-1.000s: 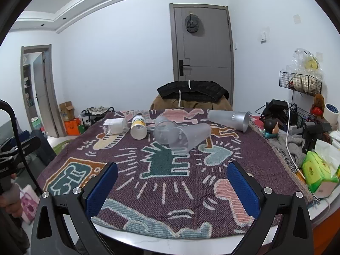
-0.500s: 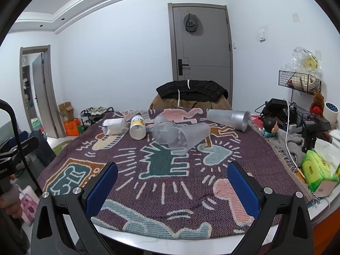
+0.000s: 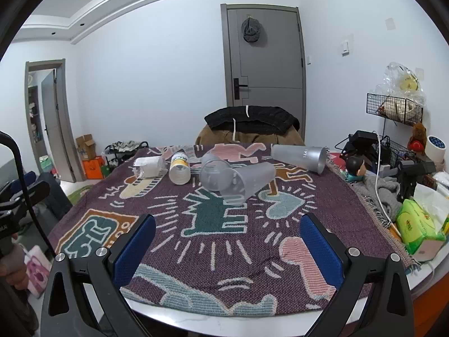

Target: Flip cup upside down

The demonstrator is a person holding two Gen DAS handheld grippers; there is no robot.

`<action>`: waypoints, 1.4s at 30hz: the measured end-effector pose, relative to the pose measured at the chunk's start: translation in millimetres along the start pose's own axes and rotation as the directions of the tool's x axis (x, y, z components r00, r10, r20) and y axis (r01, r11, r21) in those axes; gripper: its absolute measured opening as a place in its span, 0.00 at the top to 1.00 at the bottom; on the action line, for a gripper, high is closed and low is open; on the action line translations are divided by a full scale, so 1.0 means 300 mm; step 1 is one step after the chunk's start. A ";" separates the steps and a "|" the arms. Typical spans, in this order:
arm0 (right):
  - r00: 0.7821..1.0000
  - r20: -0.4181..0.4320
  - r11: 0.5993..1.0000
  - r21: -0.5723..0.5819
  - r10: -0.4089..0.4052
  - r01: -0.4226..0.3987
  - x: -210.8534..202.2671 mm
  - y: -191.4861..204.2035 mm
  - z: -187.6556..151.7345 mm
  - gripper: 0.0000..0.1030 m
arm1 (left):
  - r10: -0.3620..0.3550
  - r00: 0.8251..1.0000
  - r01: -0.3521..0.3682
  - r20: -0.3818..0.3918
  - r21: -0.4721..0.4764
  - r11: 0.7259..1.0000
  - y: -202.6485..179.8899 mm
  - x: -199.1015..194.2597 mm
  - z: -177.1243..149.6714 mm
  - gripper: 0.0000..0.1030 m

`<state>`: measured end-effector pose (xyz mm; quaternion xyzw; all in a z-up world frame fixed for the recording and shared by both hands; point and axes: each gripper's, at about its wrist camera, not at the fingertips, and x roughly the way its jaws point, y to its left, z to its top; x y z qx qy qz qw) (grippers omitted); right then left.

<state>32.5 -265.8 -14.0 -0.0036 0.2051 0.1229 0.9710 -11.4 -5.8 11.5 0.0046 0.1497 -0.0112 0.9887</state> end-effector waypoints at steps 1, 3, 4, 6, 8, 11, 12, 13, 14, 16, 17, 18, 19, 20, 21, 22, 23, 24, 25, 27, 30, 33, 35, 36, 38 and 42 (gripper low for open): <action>1.000 0.001 1.000 0.000 0.001 -0.001 -0.002 0.000 0.001 0.00 | -0.005 1.000 0.005 0.000 0.004 1.000 -0.002 0.004 0.008 0.00; 1.000 0.001 1.000 -0.002 0.006 -0.006 -0.003 -0.003 0.005 0.00 | -0.008 1.000 0.008 -0.004 0.010 1.000 -0.007 0.013 0.018 0.00; 1.000 -0.001 1.000 -0.001 0.006 -0.006 -0.002 -0.006 0.008 0.00 | -0.008 1.000 0.008 -0.008 0.012 1.000 -0.007 0.020 0.027 0.00; 1.000 -0.005 1.000 0.007 0.011 -0.011 0.005 -0.018 0.017 0.00 | -0.016 1.000 0.016 -0.010 0.009 1.000 -0.008 0.033 0.042 0.00; 1.000 -0.008 1.000 0.027 0.016 -0.016 0.011 -0.034 0.026 0.00 | -0.025 1.000 0.025 -0.017 0.007 1.000 -0.016 0.049 0.051 0.00; 1.000 -0.015 0.998 0.065 0.017 -0.016 0.024 -0.071 0.043 0.00 | -0.044 0.998 0.045 -0.041 0.007 0.999 -0.030 0.089 0.072 0.00; 1.000 -0.016 0.997 0.074 0.015 -0.014 0.028 -0.081 0.048 0.00 | -0.053 0.997 0.053 -0.049 0.006 0.999 -0.034 0.105 0.082 0.00; 1.000 -0.018 0.996 0.084 0.015 -0.014 0.034 -0.094 0.055 0.00 | -0.065 0.996 0.065 -0.055 0.002 0.998 -0.038 0.124 0.097 0.00; 1.000 -0.021 0.995 0.095 0.013 -0.011 0.042 -0.108 0.063 0.00 | -0.070 0.996 0.071 -0.057 0.002 0.997 -0.042 0.131 0.103 0.00; 1.000 -0.026 0.993 0.115 0.000 0.003 0.056 -0.134 0.078 0.00 | -0.082 0.995 0.082 -0.064 0.008 0.997 -0.057 0.164 0.130 0.00; 0.999 -0.034 0.992 0.124 -0.011 0.015 0.064 -0.146 0.086 0.00 | -0.087 0.994 0.088 -0.066 0.013 0.996 -0.066 0.177 0.140 0.00; 0.998 -0.054 0.990 0.137 -0.025 0.033 0.078 -0.162 0.099 0.00 | -0.098 0.993 0.099 -0.066 0.023 0.995 -0.079 0.197 0.158 0.00; 0.997 -0.070 0.987 0.156 -0.036 0.047 0.090 -0.179 0.113 0.00 | -0.105 0.993 0.107 -0.062 0.033 0.994 -0.092 0.211 0.172 0.00; 0.996 -0.077 0.983 0.174 -0.041 0.054 0.099 -0.194 0.127 0.00 | -0.106 0.992 0.109 -0.061 0.039 0.993 -0.103 0.221 0.181 0.00; 0.996 -0.079 0.980 0.189 -0.045 0.059 0.103 -0.207 0.139 0.00 | -0.111 0.992 0.114 -0.063 0.050 0.992 -0.122 0.243 0.200 0.00; 0.996 -0.078 0.976 0.206 -0.051 0.067 0.108 -0.222 0.154 0.00 | -0.115 0.991 0.119 -0.067 0.056 0.991 -0.132 0.257 0.210 0.00; 0.996 -0.077 0.974 0.217 -0.054 0.070 0.111 -0.235 0.162 0.00 | -0.121 0.990 0.125 -0.075 0.063 0.990 -0.149 0.278 0.224 0.00; 0.996 -0.074 0.971 0.228 -0.054 0.070 0.115 -0.245 0.167 0.00 | -0.124 0.989 0.130 -0.081 0.066 0.989 -0.158 0.292 0.230 0.00; 0.996 -0.074 0.967 0.245 -0.052 0.068 0.121 -0.257 0.170 0.00 | -0.132 0.987 0.138 -0.090 0.073 0.988 -0.176 0.316 0.241 0.00; 0.996 -0.076 0.959 0.277 -0.041 0.060 0.136 -0.279 0.168 0.00 | -0.141 0.984 0.151 -0.114 0.086 0.985 -0.207 0.356 0.252 0.00; 0.996 -0.083 0.941 0.332 -0.030 0.056 0.158 -0.321 0.137 0.00 | -0.154 0.974 0.175 -0.167 0.115 0.978 -0.269 0.433 0.255 0.00; 0.994 -0.101 0.917 0.394 -0.031 0.068 0.179 -0.377 0.095 0.00 | -0.157 0.964 0.189 -0.215 0.139 0.972 -0.326 0.509 0.252 0.00; 0.993 -0.104 0.902 0.423 -0.045 0.086 0.180 -0.411 0.073 0.00 | -0.171 0.956 0.209 -0.237 0.149 0.966 -0.367 0.554 0.248 0.00; 0.993 -0.104 0.896 0.433 -0.056 0.096 0.180 -0.424 0.065 0.00 | -0.173 0.953 0.216 -0.248 0.158 0.964 -0.382 0.572 0.245 0.00; 0.993 -0.100 0.885 0.454 -0.063 0.102 0.184 -0.449 0.050 0.00 | -0.172 0.948 0.223 -0.267 0.173 0.959 -0.406 0.602 0.242 0.00; 0.992 -0.107 0.861 0.497 -0.062 0.107 0.214 -0.500 0.023 0.00 | -0.152 0.942 0.220 -0.299 0.208 0.953 -0.460 0.693 0.247 0.00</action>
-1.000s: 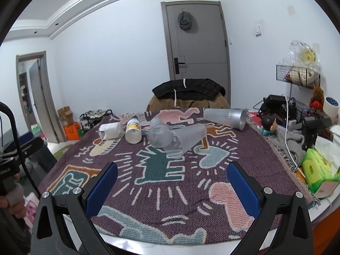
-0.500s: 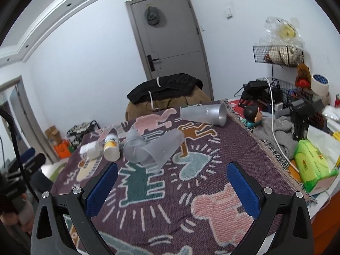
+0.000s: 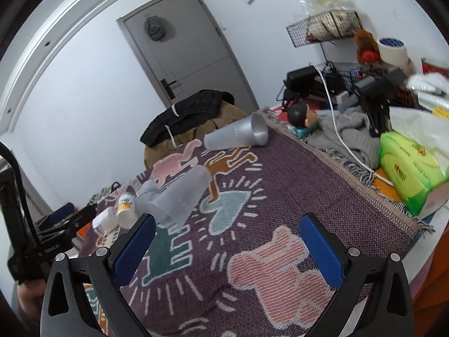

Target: Flip cup upside down

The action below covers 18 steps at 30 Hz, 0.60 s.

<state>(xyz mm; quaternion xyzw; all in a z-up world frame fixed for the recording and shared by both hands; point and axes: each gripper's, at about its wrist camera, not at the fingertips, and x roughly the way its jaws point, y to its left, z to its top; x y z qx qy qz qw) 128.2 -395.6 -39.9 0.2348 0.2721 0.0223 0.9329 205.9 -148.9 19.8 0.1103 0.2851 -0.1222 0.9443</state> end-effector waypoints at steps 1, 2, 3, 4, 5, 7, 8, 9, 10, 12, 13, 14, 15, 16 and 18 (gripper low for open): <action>1.000 -0.003 1.000 0.011 -0.003 0.003 0.010 -0.013 0.000 0.00 | 0.003 1.000 -0.003 -0.005 0.006 1.000 -0.002 0.015 0.007 0.00; 1.000 -0.005 1.000 0.023 -0.007 0.007 0.021 -0.030 0.000 0.00 | 0.007 1.000 -0.007 -0.011 0.014 1.000 -0.005 0.038 0.018 0.00; 1.000 -0.008 0.999 0.034 -0.010 0.010 0.029 -0.043 0.000 0.00 | 0.009 1.000 -0.009 -0.016 0.016 1.000 -0.004 0.050 0.023 0.00; 1.000 -0.012 0.999 0.049 -0.015 0.016 0.041 -0.059 0.001 0.00 | 0.011 1.000 -0.011 -0.025 0.018 1.000 -0.002 0.077 0.036 0.00; 1.000 -0.014 0.998 0.059 -0.019 0.019 0.048 -0.072 0.001 0.00 | 0.015 0.999 -0.015 -0.033 0.016 1.000 0.001 0.097 0.047 0.00; 0.999 -0.021 0.996 0.088 -0.029 0.031 0.069 -0.099 0.004 0.00 | 0.022 0.999 -0.022 -0.048 0.005 1.000 0.013 0.139 0.068 0.00; 0.999 -0.026 0.994 0.105 -0.032 0.035 0.084 -0.113 0.006 0.00 | 0.023 0.998 -0.024 -0.061 -0.006 1.000 0.021 0.166 0.082 0.00; 0.999 -0.030 0.993 0.115 -0.033 0.036 0.094 -0.122 0.007 0.00 | 0.024 0.997 -0.025 -0.070 -0.013 1.000 0.025 0.183 0.091 0.00; 0.999 -0.032 0.991 0.126 -0.036 0.040 0.107 -0.132 0.010 0.00 | 0.028 0.996 -0.030 -0.086 -0.025 0.999 0.037 0.213 0.105 0.00; 0.998 -0.037 0.988 0.144 -0.045 0.050 0.126 -0.146 0.011 0.00 | 0.038 0.993 -0.042 -0.111 -0.041 0.998 0.053 0.263 0.129 0.00; 0.998 -0.041 0.986 0.156 -0.050 0.056 0.140 -0.156 0.013 0.00 | 0.042 0.991 -0.048 -0.124 -0.050 0.998 0.061 0.285 0.138 0.00; 0.998 -0.044 0.985 0.164 -0.053 0.059 0.148 -0.162 0.013 0.00 | 0.045 0.989 -0.054 -0.140 -0.063 0.997 0.074 0.311 0.148 0.01; 0.997 -0.049 0.982 0.176 -0.058 0.065 0.161 -0.171 0.014 0.00 | 0.048 0.987 -0.060 -0.154 -0.076 0.995 0.085 0.335 0.157 0.01; 0.997 -0.052 0.980 0.186 -0.062 0.071 0.169 -0.177 0.014 0.00 | 0.053 0.985 -0.068 -0.166 -0.086 0.994 0.096 0.355 0.163 0.02; 0.996 -0.057 0.975 0.207 -0.069 0.080 0.185 -0.187 0.012 0.00 | 0.059 0.979 -0.082 -0.196 -0.111 0.990 0.120 0.399 0.171 0.02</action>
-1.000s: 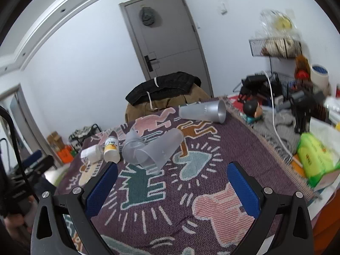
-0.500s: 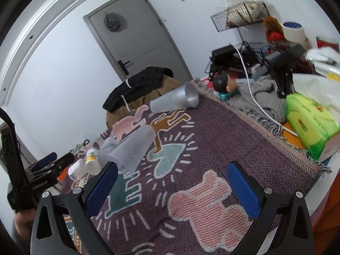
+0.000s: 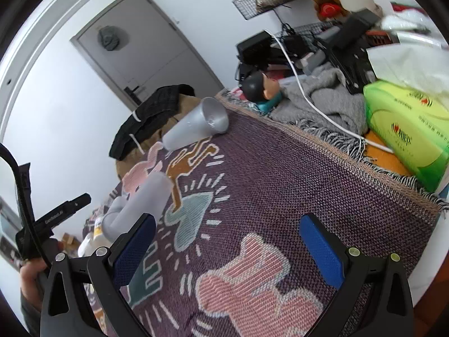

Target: Flip cup upside down

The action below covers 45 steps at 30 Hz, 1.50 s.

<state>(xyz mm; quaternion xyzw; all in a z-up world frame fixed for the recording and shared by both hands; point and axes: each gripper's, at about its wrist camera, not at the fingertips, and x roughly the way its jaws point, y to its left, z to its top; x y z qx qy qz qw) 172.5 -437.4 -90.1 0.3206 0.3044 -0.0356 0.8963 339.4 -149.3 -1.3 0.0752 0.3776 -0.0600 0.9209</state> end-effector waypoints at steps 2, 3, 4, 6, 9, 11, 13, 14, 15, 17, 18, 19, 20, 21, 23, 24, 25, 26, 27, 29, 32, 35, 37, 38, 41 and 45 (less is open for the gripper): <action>1.000 -0.005 1.000 0.019 -0.007 0.007 0.025 -0.008 0.005 0.00 | -0.002 0.999 0.001 -0.040 -0.033 0.999 0.025 0.052 0.016 0.02; 1.000 -0.004 1.000 0.024 -0.012 0.012 0.034 -0.010 0.006 0.00 | -0.003 0.997 -0.001 -0.072 -0.055 0.998 0.042 0.090 0.024 0.02; 1.000 -0.003 1.000 0.026 -0.015 0.015 0.045 -0.011 0.007 0.00 | -0.005 0.995 -0.002 -0.096 -0.076 0.997 0.055 0.116 0.029 0.02; 1.000 -0.007 0.999 0.027 -0.017 0.018 0.066 -0.011 0.010 0.00 | -0.021 0.988 0.001 -0.154 -0.128 0.992 0.088 0.173 0.029 0.02; 0.999 -0.042 0.999 0.045 0.009 -0.007 0.110 -0.014 0.007 0.00 | -0.056 0.966 -0.001 -0.254 -0.220 0.975 0.148 0.266 0.012 0.02; 0.999 -0.053 0.998 0.056 0.010 -0.007 0.131 -0.019 -0.002 0.00 | -0.084 0.953 0.000 -0.292 -0.277 0.961 0.181 0.304 0.003 0.02; 0.998 -0.068 0.999 0.054 0.012 -0.008 0.153 -0.020 -0.010 0.00 | -0.116 0.940 0.006 -0.320 -0.323 0.946 0.204 0.338 -0.001 0.03; 0.997 -0.076 0.998 0.055 0.012 -0.008 0.164 -0.022 -0.014 0.00 | -0.125 0.936 0.008 -0.328 -0.337 0.942 0.210 0.349 0.000 0.03; 0.997 -0.080 0.998 0.059 0.015 -0.011 0.171 -0.024 -0.016 0.00 | -0.137 0.932 0.011 -0.336 -0.351 0.936 0.215 0.360 -0.001 0.03; 0.996 -0.084 0.998 0.062 0.017 -0.012 0.181 -0.026 -0.018 0.00 | -0.161 0.922 0.024 -0.353 -0.364 0.931 0.216 0.378 0.001 0.03; 0.996 -0.083 0.998 0.060 0.015 -0.010 0.183 -0.025 -0.019 0.00 | -0.172 0.916 0.030 -0.362 -0.367 0.930 0.213 0.387 0.002 0.03; 0.997 -0.080 0.998 0.057 0.012 -0.007 0.185 -0.024 -0.019 0.00 | -0.186 0.909 0.038 -0.374 -0.370 0.928 0.208 0.397 0.002 0.03; 0.997 -0.079 0.998 0.056 0.010 -0.005 0.186 -0.024 -0.018 0.00 | -0.200 0.899 0.043 -0.390 -0.375 0.926 0.202 0.409 0.002 0.03; 0.997 -0.079 0.998 0.058 0.007 -0.003 0.189 -0.026 -0.018 0.00 | -0.210 0.889 0.044 -0.406 -0.381 0.924 0.199 0.420 -0.002 0.03; 0.997 -0.081 0.998 0.061 0.009 -0.004 0.191 -0.031 -0.020 0.00 | -0.220 0.867 0.033 -0.448 -0.388 0.921 0.194 0.445 -0.006 0.06; 0.997 -0.080 0.998 0.058 0.010 -0.006 0.192 -0.031 -0.020 0.00 | -0.225 0.858 0.031 -0.461 -0.392 0.920 0.196 0.454 -0.008 0.07; 0.997 -0.078 0.998 0.057 0.009 -0.005 0.191 -0.032 -0.021 0.00 | -0.214 0.850 0.015 -0.481 -0.385 0.923 0.194 0.463 -0.007 0.07; 0.997 -0.078 0.998 0.059 0.010 -0.005 0.189 -0.034 -0.021 0.00 | -0.210 0.848 0.010 -0.486 -0.382 0.924 0.192 0.467 -0.004 0.08; 0.997 -0.077 0.998 0.062 0.012 -0.007 0.186 -0.036 -0.022 0.00 | -0.209 0.843 0.007 -0.497 -0.377 0.926 0.188 0.474 0.001 0.10; 0.997 -0.079 0.998 0.062 0.009 -0.004 0.182 -0.037 -0.023 0.00 | -0.202 0.839 0.004 -0.505 -0.366 0.930 0.183 0.479 0.013 0.19; 0.997 -0.082 0.998 0.056 0.009 -0.005 0.171 -0.033 -0.031 0.00 | -0.207 0.841 0.004 -0.500 -0.377 0.926 0.184 0.469 0.029 0.25; 0.996 -0.084 0.999 0.041 0.016 -0.012 0.152 -0.018 -0.039 0.00 | -0.207 0.858 0.025 -0.471 -0.363 0.932 0.184 0.431 0.043 0.27; 0.997 -0.079 0.999 0.028 0.020 -0.018 0.138 -0.004 -0.043 0.00 | -0.225 0.866 0.051 -0.447 -0.368 0.929 0.182 0.392 0.049 0.28; 0.997 -0.078 1.000 0.023 0.023 -0.021 0.133 0.003 -0.043 0.00 | -0.231 0.868 0.062 -0.439 -0.366 0.928 0.181 0.375 0.050 0.28; 0.996 -0.077 0.999 0.005 0.043 -0.043 0.113 0.034 -0.052 0.00 | -0.231 0.882 0.078 -0.412 -0.354 0.932 0.185 0.313 0.050 0.29; 0.995 -0.077 0.997 -0.022 0.065 -0.067 0.089 0.070 -0.069 0.00 | -0.241 0.894 0.102 -0.378 -0.353 0.930 0.198 0.228 0.041 0.30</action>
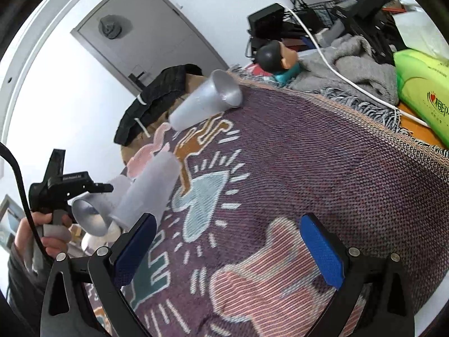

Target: Flip cup upside down

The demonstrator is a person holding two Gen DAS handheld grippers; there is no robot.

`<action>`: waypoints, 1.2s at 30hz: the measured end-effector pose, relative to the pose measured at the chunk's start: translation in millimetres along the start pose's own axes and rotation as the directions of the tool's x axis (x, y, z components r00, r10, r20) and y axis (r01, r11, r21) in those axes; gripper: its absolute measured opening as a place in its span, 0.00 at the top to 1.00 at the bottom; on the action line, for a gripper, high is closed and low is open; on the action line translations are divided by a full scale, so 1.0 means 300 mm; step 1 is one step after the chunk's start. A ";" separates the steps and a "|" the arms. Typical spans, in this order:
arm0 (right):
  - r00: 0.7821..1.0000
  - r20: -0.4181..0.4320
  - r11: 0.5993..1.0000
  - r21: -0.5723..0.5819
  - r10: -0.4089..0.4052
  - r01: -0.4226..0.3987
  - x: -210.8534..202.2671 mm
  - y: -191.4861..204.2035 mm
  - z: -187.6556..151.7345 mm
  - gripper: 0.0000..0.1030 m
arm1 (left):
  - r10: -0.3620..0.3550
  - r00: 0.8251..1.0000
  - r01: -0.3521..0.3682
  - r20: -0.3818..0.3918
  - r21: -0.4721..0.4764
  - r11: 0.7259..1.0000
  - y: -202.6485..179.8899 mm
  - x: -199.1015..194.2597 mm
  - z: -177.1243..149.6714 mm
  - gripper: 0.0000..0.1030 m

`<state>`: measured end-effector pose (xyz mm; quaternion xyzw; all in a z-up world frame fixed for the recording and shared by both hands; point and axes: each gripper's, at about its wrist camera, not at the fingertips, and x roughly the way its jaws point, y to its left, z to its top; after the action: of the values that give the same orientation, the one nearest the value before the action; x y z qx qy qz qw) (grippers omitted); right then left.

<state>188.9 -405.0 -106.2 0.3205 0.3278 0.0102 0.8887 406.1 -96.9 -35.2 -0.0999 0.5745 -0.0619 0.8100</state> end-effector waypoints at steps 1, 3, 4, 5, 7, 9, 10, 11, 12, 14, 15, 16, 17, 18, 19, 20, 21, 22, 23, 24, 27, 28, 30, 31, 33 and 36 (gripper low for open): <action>1.000 -0.001 1.000 -0.007 0.008 -0.008 -0.006 0.011 -0.004 0.00 | -0.005 1.000 0.005 0.007 0.002 1.000 0.001 -0.020 -0.011 0.30; 1.000 0.001 1.000 -0.016 0.020 -0.020 -0.016 0.027 -0.010 0.00 | -0.018 1.000 0.018 0.020 0.008 1.000 0.006 -0.064 -0.040 0.30; 1.000 0.001 0.999 -0.021 0.026 -0.026 -0.020 0.037 -0.012 0.00 | -0.025 0.999 0.025 0.027 0.009 1.000 0.007 -0.082 -0.052 0.30; 0.999 -0.001 0.999 -0.025 0.035 -0.035 -0.024 0.047 -0.014 0.00 | -0.038 0.999 0.037 0.036 0.011 0.999 0.009 -0.107 -0.071 0.30; 0.999 -0.002 0.998 -0.033 0.048 -0.048 -0.033 0.062 -0.019 0.00 | -0.049 0.997 0.048 0.051 0.022 0.999 0.012 -0.148 -0.110 0.30; 0.998 0.003 0.997 -0.049 0.060 -0.059 -0.048 0.079 -0.026 0.00 | -0.055 0.996 0.053 0.063 0.037 0.998 0.010 -0.179 -0.154 0.30; 0.998 0.004 0.996 -0.054 0.064 -0.064 -0.054 0.085 -0.029 0.00 | -0.059 0.996 0.056 0.065 0.040 0.998 0.008 -0.184 -0.169 0.30; 0.997 0.002 0.996 -0.053 0.071 -0.070 -0.057 0.086 -0.029 0.00 | -0.066 0.996 0.063 0.067 0.041 0.997 0.008 -0.193 -0.192 0.30; 0.997 -0.002 0.996 -0.048 0.080 -0.080 -0.058 0.086 -0.030 0.00 | -0.073 0.995 0.070 0.069 0.041 0.997 0.008 -0.202 -0.214 0.30; 0.995 -0.011 0.995 -0.036 0.098 -0.098 -0.059 0.086 -0.033 0.00 | -0.084 0.993 0.080 0.080 0.046 0.996 0.008 -0.222 -0.254 0.30; 0.994 -0.015 0.994 -0.033 0.105 -0.106 -0.059 0.087 -0.034 0.00 | -0.091 0.992 0.087 0.085 0.051 0.995 0.008 -0.230 -0.273 0.30; 0.993 -0.019 0.993 -0.032 0.115 -0.116 -0.060 0.089 -0.035 0.00 | -0.098 0.991 0.094 0.087 0.054 0.994 0.009 -0.237 -0.293 0.30; 0.992 -0.024 0.992 -0.032 0.123 -0.124 -0.059 0.092 -0.035 0.00 | -0.102 0.991 0.097 0.087 0.054 0.994 0.011 -0.241 -0.312 0.30; 0.990 -0.032 0.990 -0.032 0.136 -0.137 -0.057 0.096 -0.037 0.00 | -0.106 0.991 0.102 0.086 0.053 0.993 0.013 -0.246 -0.333 0.30; 0.987 -0.044 0.988 -0.030 0.152 -0.153 -0.053 0.099 -0.039 0.00 | -0.110 0.990 0.105 0.085 0.054 0.993 0.014 -0.250 -0.350 0.30; 0.985 -0.055 0.986 -0.026 0.164 -0.166 -0.050 0.102 -0.044 0.00 | -0.112 0.990 0.108 0.086 0.056 0.993 0.013 -0.257 -0.374 0.30; 0.982 -0.067 0.984 -0.019 0.176 -0.177 -0.045 0.103 -0.048 0.00 | -0.113 0.990 0.108 0.089 0.059 0.992 0.013 -0.263 -0.390 0.30; 0.980 -0.074 0.983 -0.013 0.184 -0.185 -0.042 0.105 -0.053 0.00 | -0.113 0.989 0.107 0.096 0.067 0.992 0.008 -0.272 -0.417 0.30; 0.979 -0.078 0.981 -0.009 0.191 -0.192 -0.039 0.105 -0.057 0.00 | -0.114 0.988 0.108 0.099 0.070 0.992 0.005 -0.277 -0.433 0.30; 0.977 -0.085 0.980 -0.004 0.196 -0.197 -0.035 0.104 -0.062 0.00 | -0.117 0.988 0.110 0.102 0.074 0.991 0.003 -0.280 -0.453 0.30; 0.973 -0.100 0.978 0.006 0.208 -0.208 -0.025 0.105 -0.070 0.00 | -0.131 0.986 0.123 0.099 0.083 0.989 -0.011 -0.277 -0.522 0.30; 0.972 -0.103 0.978 0.007 0.209 -0.210 -0.024 0.104 -0.071 0.00 | -0.135 0.986 0.127 0.098 0.083 0.988 -0.012 -0.272 -0.542 0.30; 0.971 -0.107 0.977 0.009 0.214 -0.214 -0.023 0.104 -0.074 0.00 | -0.134 0.986 0.126 0.098 0.083 0.989 -0.008 -0.261 -0.577 0.30; 0.971 -0.108 0.976 0.011 0.215 -0.216 -0.023 0.102 -0.074 0.00 | -0.136 0.986 0.128 0.101 0.082 0.988 -0.006 -0.256 -0.589 0.30; 0.970 -0.107 0.976 0.015 0.218 -0.218 -0.023 0.098 -0.075 0.00 | -0.136 0.986 0.128 0.097 0.082 0.988 -0.001 -0.236 -0.621 0.30; 0.968 -0.118 0.975 0.030 0.220 -0.218 -0.010 0.088 -0.076 0.00 | -0.135 0.988 0.130 0.079 0.070 0.989 0.015 -0.194 -0.660 0.30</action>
<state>178.3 -371.9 -102.5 0.3611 0.3435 0.1250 0.8579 200.0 -98.0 -46.1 -0.1140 0.5298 -0.1299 0.8303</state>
